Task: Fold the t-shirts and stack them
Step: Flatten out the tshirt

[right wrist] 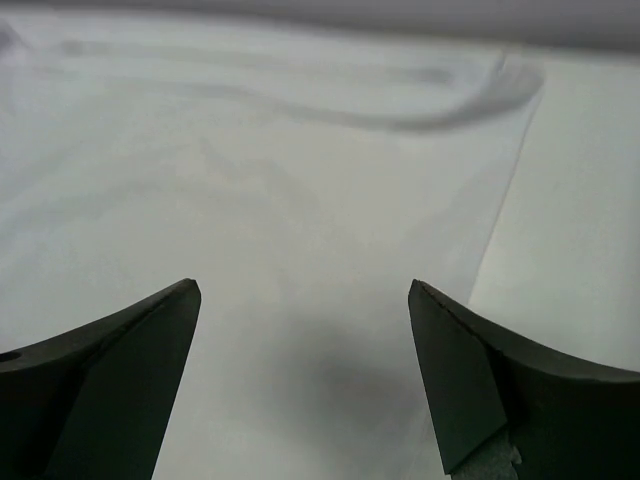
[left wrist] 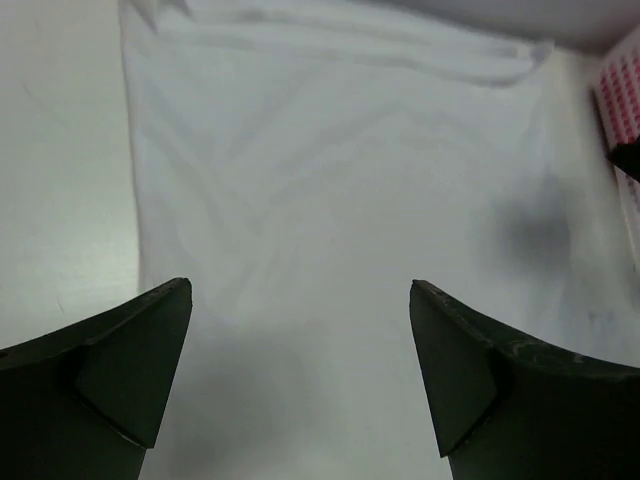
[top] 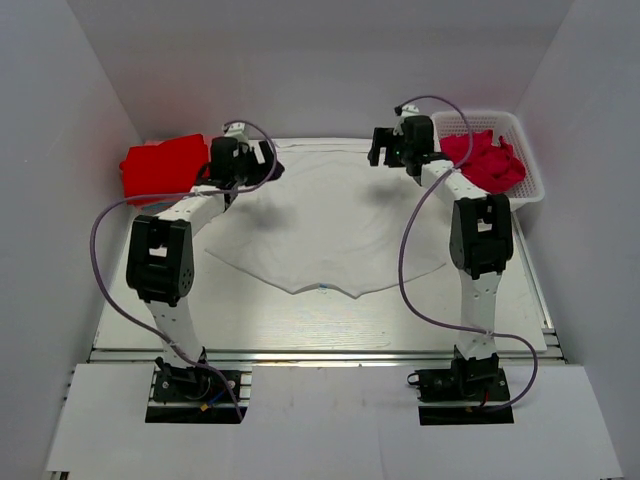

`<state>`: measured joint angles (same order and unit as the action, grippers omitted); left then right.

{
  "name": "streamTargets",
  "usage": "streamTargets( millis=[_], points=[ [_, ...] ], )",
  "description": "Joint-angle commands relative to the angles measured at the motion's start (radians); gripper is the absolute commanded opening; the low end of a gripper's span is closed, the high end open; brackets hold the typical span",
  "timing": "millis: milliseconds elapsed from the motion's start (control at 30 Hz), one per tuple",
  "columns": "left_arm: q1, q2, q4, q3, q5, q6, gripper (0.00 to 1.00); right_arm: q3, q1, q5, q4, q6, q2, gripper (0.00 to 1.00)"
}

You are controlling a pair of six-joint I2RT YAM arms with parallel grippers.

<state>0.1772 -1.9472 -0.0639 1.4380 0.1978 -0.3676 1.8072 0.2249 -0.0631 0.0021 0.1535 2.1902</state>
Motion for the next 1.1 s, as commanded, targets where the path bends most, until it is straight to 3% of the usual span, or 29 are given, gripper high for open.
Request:
streamTargets(
  millis=[0, 200, 367, 533, 667, 733, 833, 900, 933, 1067],
  points=[
    [0.019, 0.106, 0.026, -0.19, 0.118, -0.06, 1.0, -0.08, 0.008, -0.042, -0.128, 0.038, -0.038, 0.9],
    [0.028, 0.192, 0.093, -0.395, 0.032, -0.083, 1.0, -0.321, 0.019, -0.041, -0.137, 0.112, -0.142, 0.9],
    [0.028, 0.192, 0.113, -0.427, 0.014, -0.083, 1.0, -0.589, 0.024, -0.058, -0.128, 0.142, -0.243, 0.9],
    [0.01, 0.099, 0.122, -0.383, -0.006, -0.079, 1.0, -0.884, 0.066, -0.101, -0.142, 0.198, -0.446, 0.9],
    [0.019, -0.052, 0.196, -0.171, -0.08, -0.048, 1.0, -1.13, 0.164, -0.205, -0.175, 0.213, -0.676, 0.9],
    [0.028, -0.123, 0.213, -0.041, -0.038, -0.025, 1.0, -1.192, 0.207, -0.243, -0.249, 0.198, -0.797, 0.9],
    [0.028, -0.264, 0.179, 0.126, 0.046, -0.016, 1.0, -1.249, 0.37, -0.378, -0.31, 0.167, -0.894, 0.9],
    [0.028, -0.361, 0.196, 0.246, 0.09, -0.016, 1.0, -1.249, 0.442, -0.501, -0.304, 0.15, -0.896, 0.9],
    [0.037, -0.478, 0.228, 0.407, 0.154, -0.016, 1.0, -1.237, 0.467, -0.485, -0.301, 0.13, -0.885, 0.9],
    [0.06, -0.709, 0.289, 0.735, 0.264, -0.025, 1.0, -1.094, 0.588, -0.491, -0.268, -0.044, -0.724, 0.9]
  ],
)
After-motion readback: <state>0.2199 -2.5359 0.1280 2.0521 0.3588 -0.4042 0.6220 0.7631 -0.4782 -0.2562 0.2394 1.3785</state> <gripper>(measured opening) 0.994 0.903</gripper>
